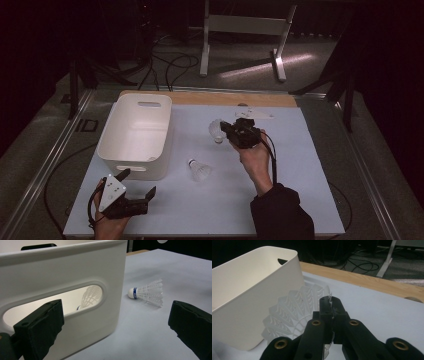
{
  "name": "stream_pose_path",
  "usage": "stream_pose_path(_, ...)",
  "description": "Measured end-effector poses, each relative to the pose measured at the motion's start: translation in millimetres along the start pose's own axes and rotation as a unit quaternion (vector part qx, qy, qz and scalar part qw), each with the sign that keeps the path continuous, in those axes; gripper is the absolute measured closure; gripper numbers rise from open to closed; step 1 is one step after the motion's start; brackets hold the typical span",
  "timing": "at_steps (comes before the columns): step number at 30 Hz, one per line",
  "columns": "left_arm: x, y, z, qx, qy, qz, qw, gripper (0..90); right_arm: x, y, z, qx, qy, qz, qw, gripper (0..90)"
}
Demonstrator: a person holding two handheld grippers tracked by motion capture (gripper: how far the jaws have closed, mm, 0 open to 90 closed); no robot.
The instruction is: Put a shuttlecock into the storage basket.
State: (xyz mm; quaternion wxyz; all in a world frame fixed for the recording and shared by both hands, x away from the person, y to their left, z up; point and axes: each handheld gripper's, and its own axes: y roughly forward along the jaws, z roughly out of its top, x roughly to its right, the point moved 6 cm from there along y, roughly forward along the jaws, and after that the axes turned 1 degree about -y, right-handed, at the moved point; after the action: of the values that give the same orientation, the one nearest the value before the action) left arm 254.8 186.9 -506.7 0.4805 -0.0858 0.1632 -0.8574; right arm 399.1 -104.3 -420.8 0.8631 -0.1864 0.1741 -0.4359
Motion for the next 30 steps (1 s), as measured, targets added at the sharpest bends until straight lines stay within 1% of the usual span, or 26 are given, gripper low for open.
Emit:
stream_pose_path(10,0.1,-0.1,0.1,0.0,0.0,0.0,1.0,0.6,-7.5,4.7,2.7,0.0,-0.005,0.009,0.9999,89.9)
stream_pose_path(21,0.0,-0.3,0.1,0.0,0.001,0.0,1.0,0.6,-15.9,10.7,8.6,0.0,-0.014,0.012,0.9998,89.9)
stream_pose_path(30,0.0,-0.4,0.1,0.0,0.0,-0.001,1.0,0.6,-19.4,15.9,10.7,-0.005,-0.017,0.016,0.9997,89.9)
